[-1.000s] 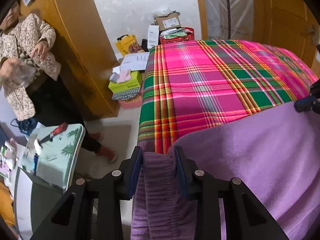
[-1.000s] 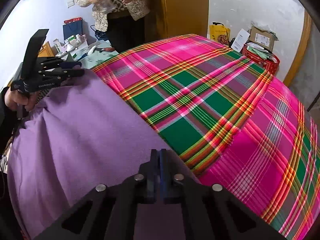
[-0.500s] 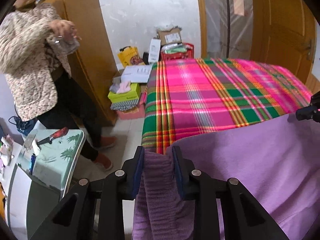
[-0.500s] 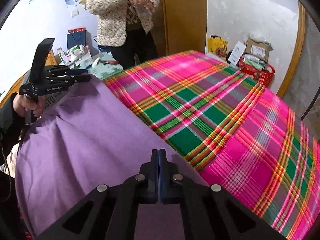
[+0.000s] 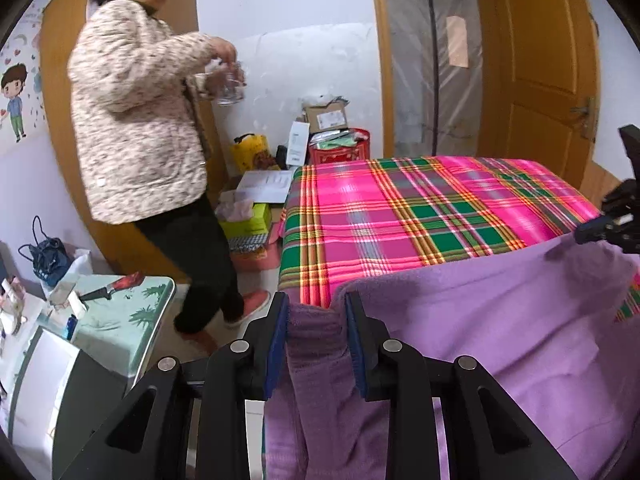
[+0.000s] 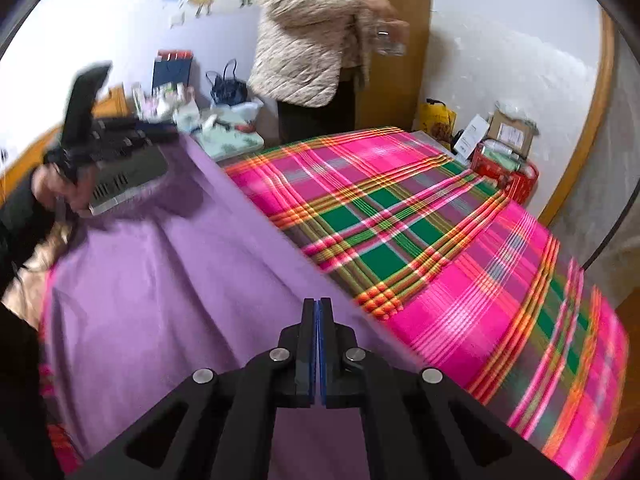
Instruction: Fold clothes
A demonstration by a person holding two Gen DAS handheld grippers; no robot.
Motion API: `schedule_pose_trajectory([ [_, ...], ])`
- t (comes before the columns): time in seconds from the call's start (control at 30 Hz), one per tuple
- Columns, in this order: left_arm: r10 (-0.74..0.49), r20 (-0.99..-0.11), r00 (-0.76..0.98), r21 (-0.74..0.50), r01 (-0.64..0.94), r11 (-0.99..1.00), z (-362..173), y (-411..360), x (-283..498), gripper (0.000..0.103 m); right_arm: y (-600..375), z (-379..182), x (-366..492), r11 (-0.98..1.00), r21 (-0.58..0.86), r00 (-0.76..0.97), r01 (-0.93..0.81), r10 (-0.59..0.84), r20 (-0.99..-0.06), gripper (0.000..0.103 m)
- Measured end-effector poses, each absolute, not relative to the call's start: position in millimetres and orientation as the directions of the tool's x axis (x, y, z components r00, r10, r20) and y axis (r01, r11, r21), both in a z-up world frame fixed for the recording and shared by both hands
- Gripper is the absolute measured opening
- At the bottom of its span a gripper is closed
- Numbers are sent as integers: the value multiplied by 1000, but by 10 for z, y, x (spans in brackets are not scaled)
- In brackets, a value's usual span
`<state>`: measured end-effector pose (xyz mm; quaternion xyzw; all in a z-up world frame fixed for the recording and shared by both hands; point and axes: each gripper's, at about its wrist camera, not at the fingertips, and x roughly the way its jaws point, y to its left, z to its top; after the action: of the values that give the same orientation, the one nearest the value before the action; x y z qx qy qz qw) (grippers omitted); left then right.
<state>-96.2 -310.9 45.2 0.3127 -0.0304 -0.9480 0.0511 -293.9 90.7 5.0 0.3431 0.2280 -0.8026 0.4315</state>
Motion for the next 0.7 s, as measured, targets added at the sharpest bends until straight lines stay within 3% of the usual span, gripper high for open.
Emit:
schedule_pose_trajectory([
  [0.17,-111,-590,-800,75,83,-994,482,-3129,-948,29,849,-58,-3064,-507,-129,-416,852,-507,-755,38],
  [0.33,-105,-584,-805,64,84,-994,498,-3143,-991,29,834,-141,-3038,-438,-156,-381,885,-489,-785,41],
  [0.53,-106,-587,-803,63,85,-994,483,-3139,-1001,29,673,-380,-3116,-395,-250,-404,884,-377,-833,40],
  [0.63,-109,-586,-803,61,90,-994,491,-3143,-979,29,721,-385,-3204,-442,-234,-410,866,-361,-838,4],
  [0.7,-113,-583,-805,61,96,-994,507,-3150,-954,29,775,-328,-3201,-470,-221,-418,855,-370,-829,4],
])
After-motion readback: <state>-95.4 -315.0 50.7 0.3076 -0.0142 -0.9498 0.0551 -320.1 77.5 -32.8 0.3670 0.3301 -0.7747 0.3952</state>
